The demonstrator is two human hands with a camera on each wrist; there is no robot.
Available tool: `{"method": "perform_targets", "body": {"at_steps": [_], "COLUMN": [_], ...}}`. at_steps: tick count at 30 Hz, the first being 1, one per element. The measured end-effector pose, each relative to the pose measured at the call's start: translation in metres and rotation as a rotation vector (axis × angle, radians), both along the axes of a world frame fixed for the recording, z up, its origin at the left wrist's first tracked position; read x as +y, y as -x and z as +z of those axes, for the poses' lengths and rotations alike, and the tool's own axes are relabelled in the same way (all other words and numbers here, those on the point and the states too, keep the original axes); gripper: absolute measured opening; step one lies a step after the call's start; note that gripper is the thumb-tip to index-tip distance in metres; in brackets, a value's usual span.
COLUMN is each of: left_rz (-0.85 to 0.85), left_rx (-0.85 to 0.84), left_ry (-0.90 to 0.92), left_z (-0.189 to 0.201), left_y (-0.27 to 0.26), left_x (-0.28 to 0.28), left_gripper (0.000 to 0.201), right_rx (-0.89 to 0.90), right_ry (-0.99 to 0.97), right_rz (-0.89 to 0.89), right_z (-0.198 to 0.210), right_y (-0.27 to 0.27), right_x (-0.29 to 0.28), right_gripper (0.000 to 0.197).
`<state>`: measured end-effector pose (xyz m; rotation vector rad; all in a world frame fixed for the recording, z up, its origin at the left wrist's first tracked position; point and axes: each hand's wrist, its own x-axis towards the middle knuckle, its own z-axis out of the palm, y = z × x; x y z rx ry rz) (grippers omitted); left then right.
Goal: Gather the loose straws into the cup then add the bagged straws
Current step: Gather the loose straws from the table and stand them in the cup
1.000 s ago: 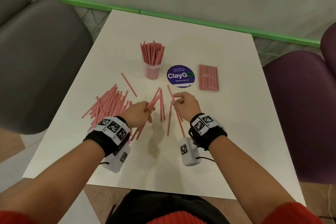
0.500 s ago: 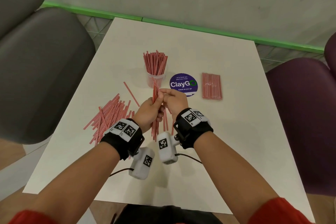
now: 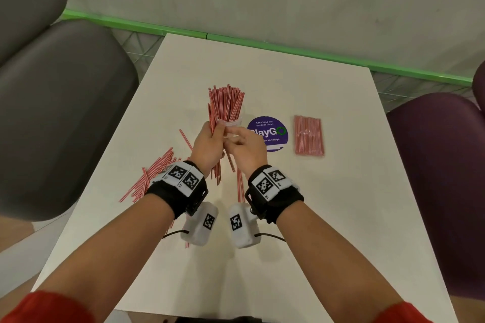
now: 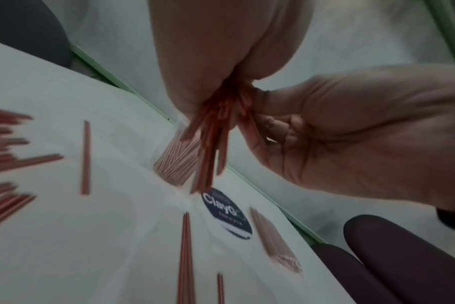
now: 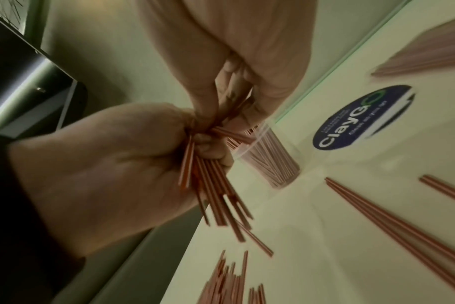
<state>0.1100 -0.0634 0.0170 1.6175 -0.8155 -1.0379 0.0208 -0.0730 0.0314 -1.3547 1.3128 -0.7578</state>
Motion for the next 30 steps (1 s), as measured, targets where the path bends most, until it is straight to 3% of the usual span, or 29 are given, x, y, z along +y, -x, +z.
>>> {"method": "perform_targets", "body": {"at_steps": [7, 10, 14, 19, 24, 30], "left_rz": [0.29, 0.36, 0.364, 0.293, 0.268, 0.166], "left_rx": [0.015, 0.085, 0.047, -0.137, -0.674, -0.719], "left_ry": [0.221, 0.316, 0.356, 0.261, 0.015, -0.104], "left_z": [0.034, 0.043, 0.035, 0.006, -0.016, -0.041], "left_y": [-0.023, -0.033, -0.032, -0.019, -0.006, -0.013], "left_x": [-0.053, -0.08, -0.104, -0.105, -0.096, -0.089], "left_gripper": [0.018, 0.012, 0.01, 0.013, 0.037, 0.04], "right_rx": [-0.08, 0.03, 0.198, 0.345, 0.412, 0.4], "right_ry": [0.059, 0.057, 0.056, 0.058, 0.105, 0.114], "right_rz": [-0.135, -0.181, -0.129, -0.015, 0.011, 0.003], "right_z": [0.007, -0.005, -0.016, -0.026, -0.029, -0.03], "right_y": [-0.002, 0.001, -0.002, -0.008, -0.006, -0.008], "right_x": [-0.042, -0.061, -0.077, -0.083, -0.085, -0.086], "right_gripper": [0.028, 0.028, 0.031, 0.028, 0.022, 0.031]}}
